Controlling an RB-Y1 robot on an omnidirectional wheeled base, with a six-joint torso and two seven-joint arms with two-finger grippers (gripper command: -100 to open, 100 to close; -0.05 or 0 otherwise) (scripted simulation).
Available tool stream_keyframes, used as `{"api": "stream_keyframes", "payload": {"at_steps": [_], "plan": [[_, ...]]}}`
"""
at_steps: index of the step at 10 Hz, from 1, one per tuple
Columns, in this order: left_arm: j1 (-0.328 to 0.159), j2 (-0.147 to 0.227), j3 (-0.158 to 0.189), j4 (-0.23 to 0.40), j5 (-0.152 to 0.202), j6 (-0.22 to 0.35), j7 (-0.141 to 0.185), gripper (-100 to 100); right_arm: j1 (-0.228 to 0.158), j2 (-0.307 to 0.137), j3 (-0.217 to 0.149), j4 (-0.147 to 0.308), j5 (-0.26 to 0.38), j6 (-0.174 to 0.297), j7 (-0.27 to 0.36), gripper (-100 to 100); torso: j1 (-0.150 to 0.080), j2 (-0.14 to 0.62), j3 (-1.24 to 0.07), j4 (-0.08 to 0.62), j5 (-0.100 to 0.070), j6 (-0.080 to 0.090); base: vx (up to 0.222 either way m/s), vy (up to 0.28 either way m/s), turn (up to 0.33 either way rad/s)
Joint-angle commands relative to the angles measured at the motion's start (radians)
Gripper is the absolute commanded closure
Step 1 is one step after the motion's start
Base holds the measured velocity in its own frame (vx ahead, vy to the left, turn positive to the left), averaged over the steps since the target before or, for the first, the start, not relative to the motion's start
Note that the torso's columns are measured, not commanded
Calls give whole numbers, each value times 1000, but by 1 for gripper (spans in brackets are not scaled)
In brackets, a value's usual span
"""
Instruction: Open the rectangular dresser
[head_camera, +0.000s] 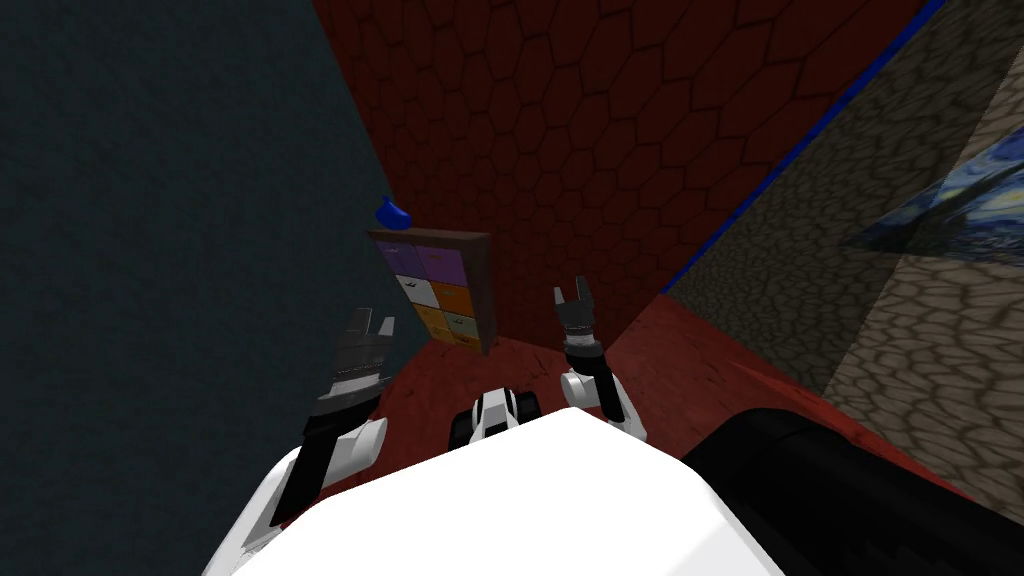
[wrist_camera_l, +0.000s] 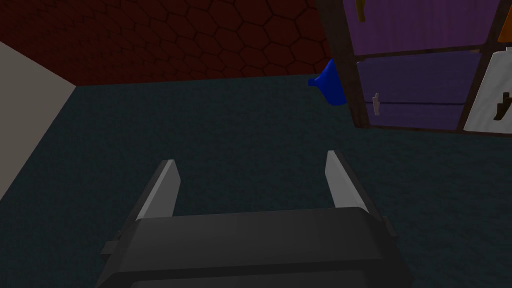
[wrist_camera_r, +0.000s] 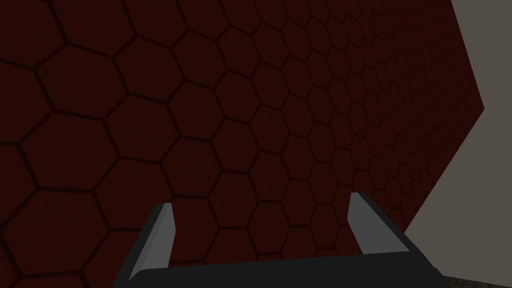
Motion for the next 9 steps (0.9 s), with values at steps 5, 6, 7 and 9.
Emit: {"api": "stream_keyframes", "payload": {"at_steps": [5,6,7,9], "plan": [[-64,-8,25,175,-57,-24,40,-100,0,0,0,0,0,0,0,0,1,0,0,0,0,0,83,28,-120],[-72,-13,28,199,-64,-28,45,-100,0,0,0,0,0,0,0,0,1,1,1,0,0,0,72,35,-91],[-80,-17,31,222,-71,-31,50,-100,0,0,0,0,0,0,0,0,0,0,0,0,0,0,68,30,-107],[-95,-27,38,267,-85,-38,60,-100,0,0,0,0,0,0,0,0,0,0,0,0,0,0,61,25,-107]]}}
